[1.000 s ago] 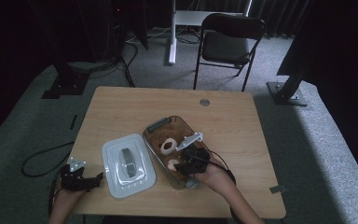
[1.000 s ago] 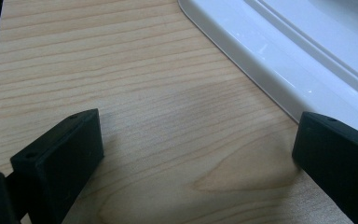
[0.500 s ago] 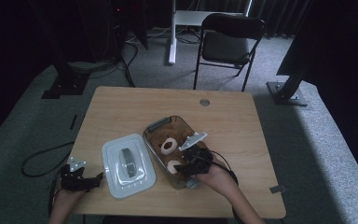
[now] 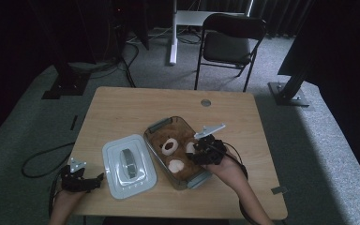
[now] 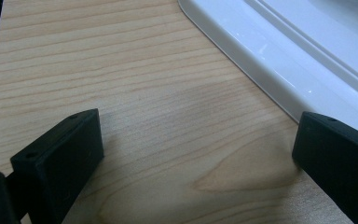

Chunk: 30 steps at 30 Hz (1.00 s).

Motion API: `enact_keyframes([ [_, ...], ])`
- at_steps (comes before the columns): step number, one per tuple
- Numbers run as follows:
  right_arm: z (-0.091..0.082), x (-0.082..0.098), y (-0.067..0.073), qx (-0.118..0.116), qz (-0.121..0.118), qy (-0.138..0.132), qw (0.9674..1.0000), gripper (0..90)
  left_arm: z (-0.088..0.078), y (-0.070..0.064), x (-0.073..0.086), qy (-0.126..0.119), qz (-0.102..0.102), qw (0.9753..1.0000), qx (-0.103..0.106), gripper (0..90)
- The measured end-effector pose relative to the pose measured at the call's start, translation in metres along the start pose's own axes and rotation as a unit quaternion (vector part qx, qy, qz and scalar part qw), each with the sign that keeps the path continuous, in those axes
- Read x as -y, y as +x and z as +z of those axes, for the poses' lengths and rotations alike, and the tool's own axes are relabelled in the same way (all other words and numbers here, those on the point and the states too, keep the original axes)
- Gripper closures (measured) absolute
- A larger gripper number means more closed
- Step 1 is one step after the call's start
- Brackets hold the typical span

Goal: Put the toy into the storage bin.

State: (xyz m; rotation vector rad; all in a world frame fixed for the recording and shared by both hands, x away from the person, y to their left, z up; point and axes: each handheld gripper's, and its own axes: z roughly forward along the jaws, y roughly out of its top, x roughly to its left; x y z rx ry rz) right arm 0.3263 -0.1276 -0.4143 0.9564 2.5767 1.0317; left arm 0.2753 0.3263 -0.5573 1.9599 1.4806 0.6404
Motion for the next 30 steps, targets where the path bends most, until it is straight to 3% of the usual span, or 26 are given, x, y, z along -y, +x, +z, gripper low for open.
enact_keyframes([
  [4, 0.021, 0.002, -0.003, 0.004, 0.001, 0.032, 0.9995, 51.1, 0.0, 0.0, 0.0, 0.0, 0.0, 1.0, 0.0, 2.5],
  [7, 0.036, 0.002, 0.001, 0.013, -0.022, 0.078, 0.9966, 54.4, 0.0, 0.0, 0.0, 0.0, 0.0, 1.0, 0.0, 2.5],
  [8, 0.036, 0.002, 0.001, 0.013, -0.022, 0.078, 0.9966, 54.4, 0.0, 0.0, 0.0, 0.0, 0.0, 1.0, 0.0, 2.5],
  [9, 0.043, 0.0, 0.006, 0.028, -0.035, 0.093, 0.9947, 56.5, 0.0, 0.0, 0.0, 0.0, 0.0, 1.0, 0.0, 2.5],
  [12, 0.045, -0.002, 0.006, 0.029, -0.042, 0.102, 0.9935, 56.6, 0.0, 0.0, 0.0, 0.0, 0.0, 1.0, 0.0, 2.5],
  [17, 0.039, 0.0, 0.002, 0.022, -0.027, 0.074, 0.9967, 51.1, 0.0, 0.0, 0.0, 0.001, 0.0, 1.0, -0.001, 2.5],
  [20, 0.023, -0.002, 0.001, 0.008, -0.007, 0.029, 0.9995, 40.3, 0.0, -0.001, 0.0, 0.0, -0.001, 1.0, -0.001, 2.5],
  [23, 0.005, -0.004, 0.001, -0.004, 0.005, -0.013, 0.9999, 35.7, -0.001, -0.001, 0.001, 0.0, 0.0, 1.0, 0.0, 2.5],
  [26, -0.009, -0.004, -0.005, 0.019, 0.013, -0.049, 0.9985, 30.9, -0.001, -0.002, 0.001, 0.001, -0.002, 1.0, -0.001, 2.5],
  [28, -0.013, -0.004, -0.01, 0.024, 0.017, -0.055, 0.998, 29.7, -0.002, -0.003, 0.0, 0.004, -0.005, 1.0, 0.0, 2.5],
  [29, -0.018, 0.0, -0.022, 0.042, 0.034, -0.064, 0.9965, 24.1, -0.004, -0.003, -0.002, 0.013, -0.016, 0.9998, 0.003, 2.5],
  [30, -0.02, 0.001, -0.027, 0.044, 0.039, -0.068, 0.9959, 20.2, -0.004, -0.003, -0.002, 0.013, -0.016, 0.9998, 0.003, 2.5],
])
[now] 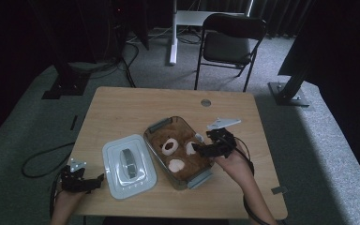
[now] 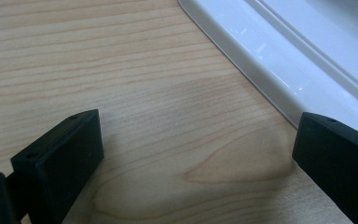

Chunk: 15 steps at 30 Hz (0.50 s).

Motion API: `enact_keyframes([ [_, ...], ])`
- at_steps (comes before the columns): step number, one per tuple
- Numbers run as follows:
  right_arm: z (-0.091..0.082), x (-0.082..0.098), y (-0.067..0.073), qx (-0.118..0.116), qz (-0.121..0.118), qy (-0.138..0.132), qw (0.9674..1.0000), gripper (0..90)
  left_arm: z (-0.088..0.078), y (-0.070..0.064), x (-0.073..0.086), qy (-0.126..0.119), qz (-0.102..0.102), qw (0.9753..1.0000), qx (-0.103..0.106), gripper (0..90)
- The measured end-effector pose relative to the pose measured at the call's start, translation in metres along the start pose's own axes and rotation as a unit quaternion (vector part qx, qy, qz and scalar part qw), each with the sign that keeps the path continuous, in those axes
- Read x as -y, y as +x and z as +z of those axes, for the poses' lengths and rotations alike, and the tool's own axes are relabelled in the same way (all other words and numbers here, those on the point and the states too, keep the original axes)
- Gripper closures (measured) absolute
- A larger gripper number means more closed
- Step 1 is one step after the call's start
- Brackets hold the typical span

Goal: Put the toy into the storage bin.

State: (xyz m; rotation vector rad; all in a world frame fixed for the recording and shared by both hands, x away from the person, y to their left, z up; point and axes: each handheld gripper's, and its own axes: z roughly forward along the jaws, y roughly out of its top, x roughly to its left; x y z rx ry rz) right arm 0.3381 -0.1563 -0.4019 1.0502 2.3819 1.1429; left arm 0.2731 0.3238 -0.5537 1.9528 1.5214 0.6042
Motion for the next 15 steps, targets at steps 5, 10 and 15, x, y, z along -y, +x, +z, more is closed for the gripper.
enact_keyframes([
  [5, -0.002, 0.011, -0.028, 0.052, 0.031, -0.008, 0.9981, 12.6, -0.011, -0.002, -0.008, -0.009, -0.027, 0.9996, 0.0, 2.5],
  [10, 0.002, 0.024, -0.05, 0.1, 0.063, -0.013, 0.9929, 12.3, -0.012, -0.006, -0.011, -0.014, -0.032, 0.9994, 0.003, 2.5],
  [15, 0.017, 0.046, -0.069, 0.113, 0.089, 0.001, 0.9896, 12.2, -0.014, -0.013, -0.014, -0.001, -0.027, 0.9994, 0.02, 2.5],
])
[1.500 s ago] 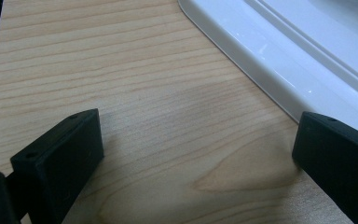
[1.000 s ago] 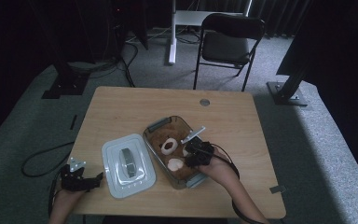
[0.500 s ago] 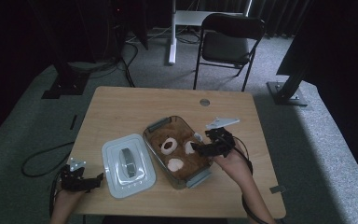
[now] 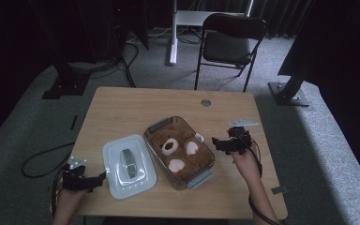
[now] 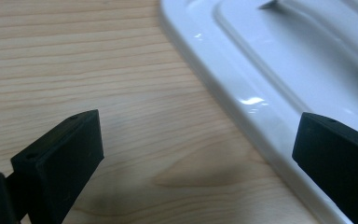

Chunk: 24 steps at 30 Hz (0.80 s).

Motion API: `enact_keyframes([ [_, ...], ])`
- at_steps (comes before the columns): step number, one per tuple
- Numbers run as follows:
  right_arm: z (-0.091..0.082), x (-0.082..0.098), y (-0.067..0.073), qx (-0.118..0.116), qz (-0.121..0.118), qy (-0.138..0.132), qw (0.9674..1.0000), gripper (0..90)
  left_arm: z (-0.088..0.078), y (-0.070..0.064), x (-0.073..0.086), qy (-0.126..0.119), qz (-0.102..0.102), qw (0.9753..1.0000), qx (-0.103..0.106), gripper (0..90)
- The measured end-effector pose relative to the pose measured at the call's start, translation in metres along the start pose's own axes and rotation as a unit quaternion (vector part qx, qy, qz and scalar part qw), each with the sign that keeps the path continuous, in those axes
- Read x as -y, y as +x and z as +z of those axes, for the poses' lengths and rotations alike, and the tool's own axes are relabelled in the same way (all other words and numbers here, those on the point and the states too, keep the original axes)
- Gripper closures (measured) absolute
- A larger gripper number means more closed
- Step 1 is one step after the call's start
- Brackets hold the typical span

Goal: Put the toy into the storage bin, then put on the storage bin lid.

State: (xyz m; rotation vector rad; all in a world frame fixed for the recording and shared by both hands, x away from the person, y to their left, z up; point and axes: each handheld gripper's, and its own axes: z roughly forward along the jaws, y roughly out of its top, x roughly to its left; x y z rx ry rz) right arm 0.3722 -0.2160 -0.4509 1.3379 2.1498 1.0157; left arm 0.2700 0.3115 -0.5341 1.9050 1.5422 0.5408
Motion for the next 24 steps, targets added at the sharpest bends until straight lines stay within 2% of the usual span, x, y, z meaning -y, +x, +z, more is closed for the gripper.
enact_keyframes([
  [3, 0.012, 0.009, -0.002, 0.007, 0.001, 0.017, 0.9998, 12.2, -0.002, -0.005, -0.002, -0.003, 0.0, 1.0, 0.007, 2.4],
  [8, 0.023, 0.02, -0.003, -0.005, 0.014, 0.012, 0.9998, 12.1, -0.005, -0.014, -0.006, -0.01, 0.007, 0.9997, 0.019, 2.4],
  [11, 0.028, 0.024, -0.002, -0.009, 0.01, 0.015, 0.9998, 12.2, -0.001, -0.022, -0.009, -0.007, 0.013, 0.9997, 0.022, 2.5],
  [13, 0.031, 0.025, -0.001, -0.01, 0.006, 0.019, 0.9997, 12.2, 0.0, -0.026, -0.01, -0.003, 0.015, 0.9997, 0.02, 2.5],
  [14, 0.031, 0.026, 0.0, -0.01, 0.006, 0.02, 0.9997, 12.1, 0.002, -0.032, -0.013, -0.001, 0.018, 0.9995, 0.026, 2.4],
  [17, 0.032, 0.027, 0.0, -0.011, 0.006, 0.02, 0.9997, 12.2, 0.003, -0.038, -0.016, 0.0, 0.018, 0.9993, 0.033, 2.5],
  [18, 0.032, 0.029, 0.0, -0.012, 0.007, 0.02, 0.9997, 12.2, 0.003, -0.044, -0.019, -0.005, 0.019, 0.9989, 0.043, 2.5],
  [21, 0.033, 0.03, -0.001, -0.014, 0.008, 0.017, 0.9997, 12.1, 0.002, -0.053, -0.024, -0.008, 0.028, 0.9981, 0.055, 2.5],
  [24, 0.033, 0.03, -0.001, -0.017, 0.01, 0.016, 0.9997, 12.2, 0.003, -0.055, -0.025, -0.007, 0.029, 0.9979, 0.057, 2.5],
])
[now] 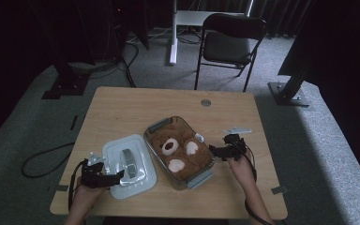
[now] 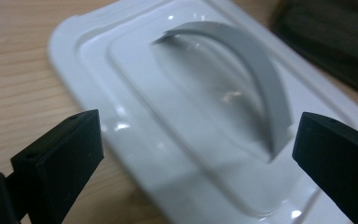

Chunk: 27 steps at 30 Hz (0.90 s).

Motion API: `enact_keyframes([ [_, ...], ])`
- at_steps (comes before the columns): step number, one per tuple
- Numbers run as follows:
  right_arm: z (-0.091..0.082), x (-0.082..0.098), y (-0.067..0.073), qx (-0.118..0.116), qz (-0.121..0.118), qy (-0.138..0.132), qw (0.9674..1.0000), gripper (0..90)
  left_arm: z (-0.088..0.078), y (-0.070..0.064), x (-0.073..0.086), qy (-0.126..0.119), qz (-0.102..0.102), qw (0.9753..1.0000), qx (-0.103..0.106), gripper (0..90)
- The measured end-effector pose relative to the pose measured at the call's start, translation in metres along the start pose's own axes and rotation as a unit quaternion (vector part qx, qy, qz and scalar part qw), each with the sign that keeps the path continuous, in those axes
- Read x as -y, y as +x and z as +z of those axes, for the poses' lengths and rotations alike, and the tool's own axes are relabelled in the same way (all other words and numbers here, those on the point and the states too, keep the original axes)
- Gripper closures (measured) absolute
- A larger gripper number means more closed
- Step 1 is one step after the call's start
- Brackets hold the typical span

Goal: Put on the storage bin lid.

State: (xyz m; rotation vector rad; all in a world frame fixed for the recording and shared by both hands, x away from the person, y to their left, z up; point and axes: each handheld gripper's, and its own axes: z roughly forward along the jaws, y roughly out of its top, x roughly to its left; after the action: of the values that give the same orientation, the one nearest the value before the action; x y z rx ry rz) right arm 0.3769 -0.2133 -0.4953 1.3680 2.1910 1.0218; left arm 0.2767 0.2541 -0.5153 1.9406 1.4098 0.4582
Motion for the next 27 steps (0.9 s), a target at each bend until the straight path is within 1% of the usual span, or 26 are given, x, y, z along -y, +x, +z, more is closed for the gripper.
enact_keyframes([
  [1, 0.002, 0.001, 0.0, -0.003, -0.001, -0.001, 1.0, 12.2, 0.006, -0.008, -0.007, 0.0, -0.001, 1.0, 0.005, 2.5],
  [4, 0.003, 0.002, 0.001, -0.004, 0.003, -0.001, 1.0, 12.2, 0.013, -0.016, -0.012, 0.002, 0.007, 0.9999, 0.01, 2.5],
  [5, 0.003, 0.002, 0.001, -0.004, 0.003, -0.001, 1.0, 12.2, 0.013, -0.016, -0.012, 0.002, 0.007, 0.9999, 0.01, 2.5],
  [7, 0.004, 0.004, 0.0, -0.005, 0.004, -0.001, 1.0, 12.2, 0.02, -0.02, -0.016, 0.009, 0.008, 0.9998, 0.013, 2.5],
  [11, 0.005, 0.007, 0.0, -0.008, 0.005, 0.001, 1.0, 12.4, 0.029, -0.024, -0.02, 0.016, 0.013, 0.9997, 0.015, 2.5],
  [12, 0.005, 0.007, 0.0, -0.008, 0.005, 0.002, 1.0, 12.4, 0.029, -0.024, -0.02, 0.016, 0.013, 0.9997, 0.015, 2.5],
  [13, 0.005, 0.008, 0.001, -0.008, 0.005, 0.002, 1.0, 12.4, 0.034, -0.025, -0.021, 0.02, 0.013, 0.9996, 0.014, 2.5],
  [14, 0.006, 0.009, 0.001, -0.01, 0.003, 0.004, 0.9999, 12.4, 0.034, -0.025, -0.021, 0.02, 0.013, 0.9996, 0.014, 2.5],
  [15, 0.006, 0.009, 0.002, -0.011, 0.002, 0.007, 0.9999, 12.4, 0.039, -0.026, -0.022, 0.025, 0.013, 0.9995, 0.016, 2.5],
  [19, 0.01, 0.012, 0.008, -0.022, -0.008, 0.015, 0.9996, 13.2, 0.048, -0.03, -0.021, 0.033, 0.013, 0.9992, 0.019, 2.6],
  [20, 0.011, 0.013, 0.008, -0.024, -0.004, 0.014, 0.9996, 13.1, 0.049, -0.03, -0.021, 0.033, 0.012, 0.9991, 0.021, 4.8],
  [23, 0.011, 0.014, 0.008, -0.031, -0.001, 0.014, 0.9994, 13.1, 0.051, -0.03, -0.021, 0.032, 0.011, 0.9992, 0.023, 5.4],
  [24, 0.011, 0.015, 0.008, -0.032, 0.003, 0.012, 0.9994, 13.1, 0.051, -0.029, -0.022, 0.026, 0.004, 0.9993, 0.027, 12.1],
  [25, 0.011, 0.016, 0.008, -0.033, 0.004, 0.013, 0.9994, 13.1, 0.051, -0.029, -0.022, 0.026, 0.004, 0.9993, 0.027, 16.3],
  [26, 0.011, 0.016, 0.008, -0.033, 0.004, 0.013, 0.9994, 13.1, 0.051, -0.029, -0.023, 0.025, -0.001, 0.9993, 0.028, 16.3],
  [27, 0.01, 0.016, 0.009, -0.034, 0.004, 0.013, 0.9993, 13.5, 0.051, -0.027, -0.024, 0.023, -0.006, 0.9995, 0.02, 21.7],
])
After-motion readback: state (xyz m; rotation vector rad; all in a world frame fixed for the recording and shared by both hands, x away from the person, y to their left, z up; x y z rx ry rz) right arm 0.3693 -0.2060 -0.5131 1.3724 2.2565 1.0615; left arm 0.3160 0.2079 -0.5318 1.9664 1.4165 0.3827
